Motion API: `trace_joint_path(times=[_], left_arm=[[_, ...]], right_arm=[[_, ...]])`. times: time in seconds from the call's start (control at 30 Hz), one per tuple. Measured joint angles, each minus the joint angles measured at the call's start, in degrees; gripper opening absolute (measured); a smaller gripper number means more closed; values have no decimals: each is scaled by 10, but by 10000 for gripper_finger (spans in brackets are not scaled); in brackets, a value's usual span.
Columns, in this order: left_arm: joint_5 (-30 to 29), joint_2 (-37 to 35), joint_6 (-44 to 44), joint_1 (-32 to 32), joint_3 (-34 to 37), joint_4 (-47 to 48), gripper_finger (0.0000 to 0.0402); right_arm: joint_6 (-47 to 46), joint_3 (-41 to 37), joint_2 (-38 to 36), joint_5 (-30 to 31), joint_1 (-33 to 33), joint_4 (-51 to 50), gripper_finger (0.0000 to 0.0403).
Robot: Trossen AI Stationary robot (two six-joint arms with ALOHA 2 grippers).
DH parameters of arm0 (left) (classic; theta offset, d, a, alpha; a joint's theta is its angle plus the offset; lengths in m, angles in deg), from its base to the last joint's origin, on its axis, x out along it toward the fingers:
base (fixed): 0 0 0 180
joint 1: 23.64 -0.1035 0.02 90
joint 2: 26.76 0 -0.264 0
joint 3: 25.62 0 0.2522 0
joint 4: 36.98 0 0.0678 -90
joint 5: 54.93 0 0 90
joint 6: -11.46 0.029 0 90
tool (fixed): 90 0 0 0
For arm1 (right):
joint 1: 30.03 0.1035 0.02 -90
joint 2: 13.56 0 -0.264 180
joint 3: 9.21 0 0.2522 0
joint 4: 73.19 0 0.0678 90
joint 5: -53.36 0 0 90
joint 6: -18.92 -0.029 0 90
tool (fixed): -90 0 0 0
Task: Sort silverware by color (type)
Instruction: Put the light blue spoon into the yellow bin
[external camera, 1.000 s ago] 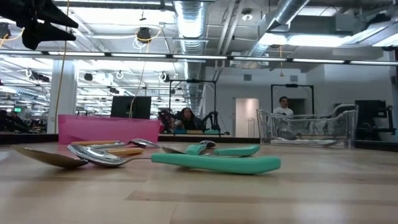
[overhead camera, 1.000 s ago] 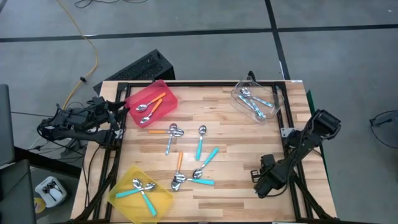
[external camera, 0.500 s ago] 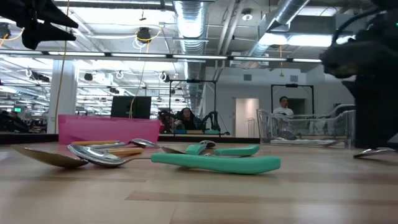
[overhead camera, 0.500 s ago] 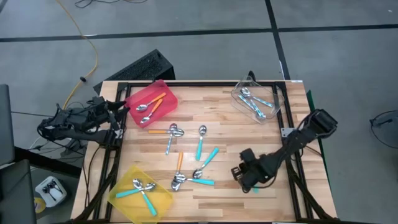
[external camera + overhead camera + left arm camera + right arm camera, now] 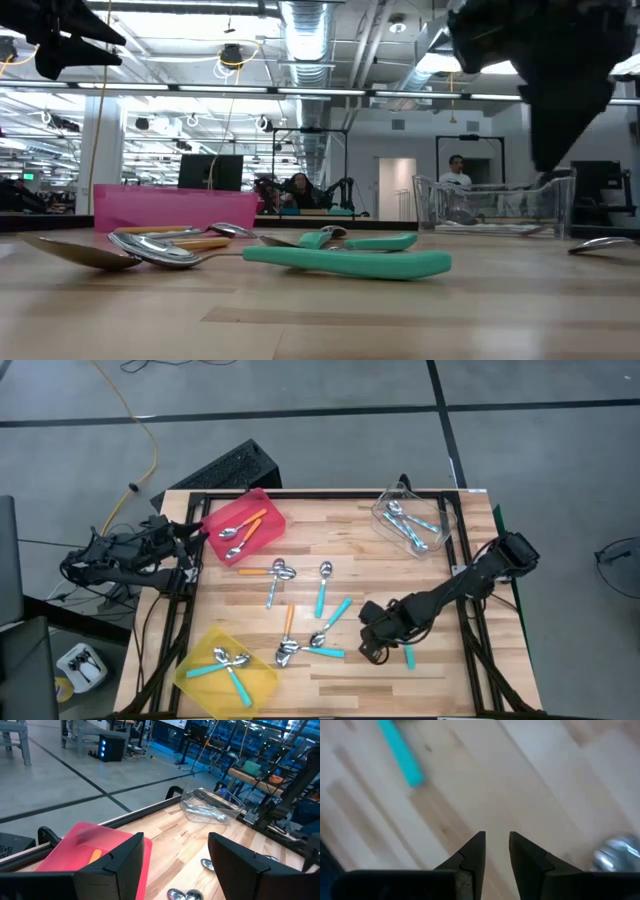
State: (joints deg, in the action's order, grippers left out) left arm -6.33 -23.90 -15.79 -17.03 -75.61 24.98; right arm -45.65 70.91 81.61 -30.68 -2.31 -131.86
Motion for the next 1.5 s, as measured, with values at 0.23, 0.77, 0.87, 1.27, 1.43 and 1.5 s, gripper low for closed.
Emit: trace_joint_path(times=[0.23, 0.77, 0.87, 1.27, 1.43, 1.5], left_arm=[[0, 0, 0, 0, 0, 0, 205], [0, 0, 0, 0, 0, 0, 205], [0, 0, 0, 0, 0, 0, 205], [0, 0, 0, 0, 0, 0, 205], [0, 0, 0, 0, 0, 0, 205], [0, 0, 0, 0, 0, 0, 205]], right_arm=[[-95, 45, 0, -16, 44, -220, 111], [-315, 49, -26, 23, 150, -359, 210], [-347, 27, -67, 36, 158, -350, 223], [-417, -90, -186, 64, 162, -254, 220], [-411, -129, -174, 61, 154, -198, 220], [-406, -142, -167, 57, 147, -182, 220]])
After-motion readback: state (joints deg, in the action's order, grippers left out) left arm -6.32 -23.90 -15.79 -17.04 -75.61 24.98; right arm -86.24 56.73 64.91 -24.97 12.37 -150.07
